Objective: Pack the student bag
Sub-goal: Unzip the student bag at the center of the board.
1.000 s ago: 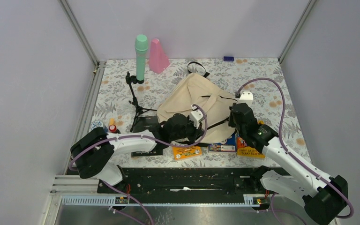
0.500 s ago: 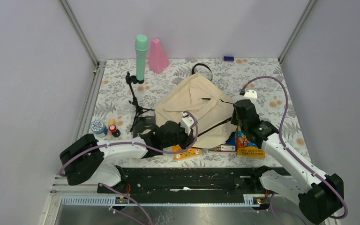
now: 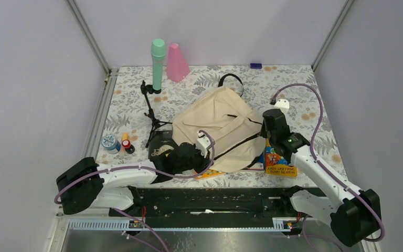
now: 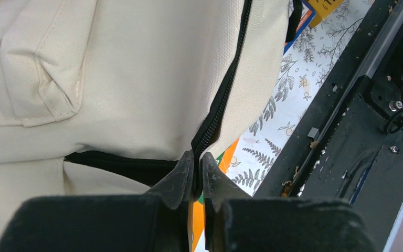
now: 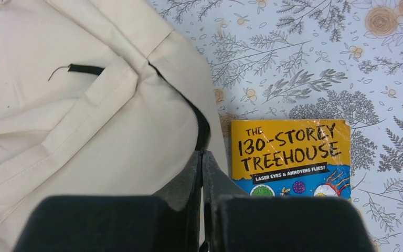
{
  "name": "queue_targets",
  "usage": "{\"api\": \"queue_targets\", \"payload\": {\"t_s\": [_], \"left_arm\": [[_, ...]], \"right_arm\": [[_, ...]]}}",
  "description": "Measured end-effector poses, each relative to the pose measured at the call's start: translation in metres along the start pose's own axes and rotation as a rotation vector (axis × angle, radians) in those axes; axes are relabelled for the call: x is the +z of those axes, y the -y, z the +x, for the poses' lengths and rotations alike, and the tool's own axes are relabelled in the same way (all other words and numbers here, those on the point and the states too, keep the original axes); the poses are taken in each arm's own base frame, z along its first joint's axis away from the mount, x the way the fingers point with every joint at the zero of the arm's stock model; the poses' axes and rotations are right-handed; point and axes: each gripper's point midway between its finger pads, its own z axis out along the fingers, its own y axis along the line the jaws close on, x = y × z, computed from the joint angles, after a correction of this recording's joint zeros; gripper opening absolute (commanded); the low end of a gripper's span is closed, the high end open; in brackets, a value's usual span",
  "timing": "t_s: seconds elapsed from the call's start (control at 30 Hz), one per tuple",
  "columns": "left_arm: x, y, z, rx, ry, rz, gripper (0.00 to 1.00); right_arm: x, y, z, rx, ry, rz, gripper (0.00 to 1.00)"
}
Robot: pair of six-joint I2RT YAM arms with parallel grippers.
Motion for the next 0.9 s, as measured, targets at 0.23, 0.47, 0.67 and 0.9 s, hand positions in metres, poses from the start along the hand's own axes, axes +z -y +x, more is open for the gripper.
{"api": "queue_targets", "payload": {"t_s": [0.23,0.47,0.67,0.9], "left_arm": [[-0.013,-0.004,0.006,-0.022,-0.008,-0.031,0.00],[-0.022,-0.007,0.005,-0.036,-0.014,-0.055,0.24],[-0.027,-0.007,0.008,-0.042,-0.067,-0.071,0.70],[-0.018,0.020,-0.072,-0.042,0.053,-0.012,0.81]], "right_arm": [[0.005,0.006,-0.003,0.013,0.008,0.025,0.00],[0.004,-0.003,-0.006,0.007,0.018,-0.031,0.00],[-0.008,-0.026,-0.009,-0.015,0.045,-0.205,0.00],[-0.017,-0.045,0.000,-0.041,0.027,-0.344,0.00]]}}
